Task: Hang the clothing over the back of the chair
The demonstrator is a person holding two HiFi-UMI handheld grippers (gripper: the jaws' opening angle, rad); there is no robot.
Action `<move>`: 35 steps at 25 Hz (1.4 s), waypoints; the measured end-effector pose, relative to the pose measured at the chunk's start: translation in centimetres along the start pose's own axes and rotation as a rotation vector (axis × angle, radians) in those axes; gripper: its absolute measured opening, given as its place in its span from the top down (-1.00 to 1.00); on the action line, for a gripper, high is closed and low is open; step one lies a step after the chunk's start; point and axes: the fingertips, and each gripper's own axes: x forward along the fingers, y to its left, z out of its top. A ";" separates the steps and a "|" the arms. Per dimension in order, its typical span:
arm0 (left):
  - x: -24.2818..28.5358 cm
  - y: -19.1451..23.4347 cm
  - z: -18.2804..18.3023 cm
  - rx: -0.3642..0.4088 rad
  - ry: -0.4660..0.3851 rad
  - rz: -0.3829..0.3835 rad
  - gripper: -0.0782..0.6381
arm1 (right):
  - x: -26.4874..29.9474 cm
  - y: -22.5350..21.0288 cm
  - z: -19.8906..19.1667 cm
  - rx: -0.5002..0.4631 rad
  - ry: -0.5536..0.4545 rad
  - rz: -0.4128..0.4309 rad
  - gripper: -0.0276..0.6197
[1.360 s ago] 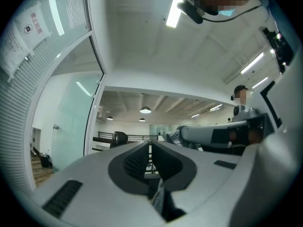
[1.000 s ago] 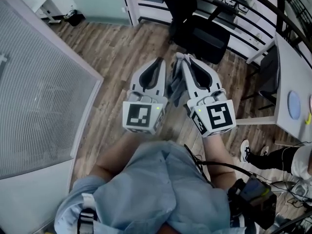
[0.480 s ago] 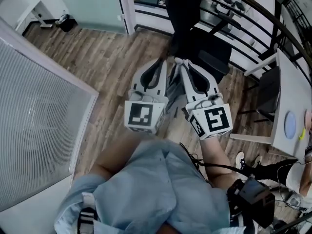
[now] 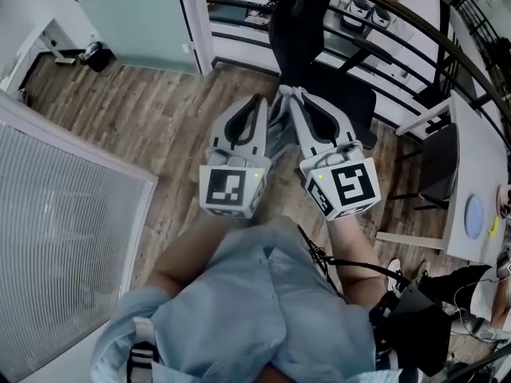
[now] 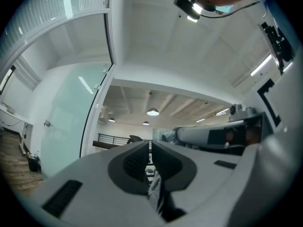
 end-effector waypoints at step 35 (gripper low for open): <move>26.7 14.9 -2.7 0.002 0.017 0.193 0.72 | 27.9 -15.3 2.3 -0.117 0.015 0.270 0.83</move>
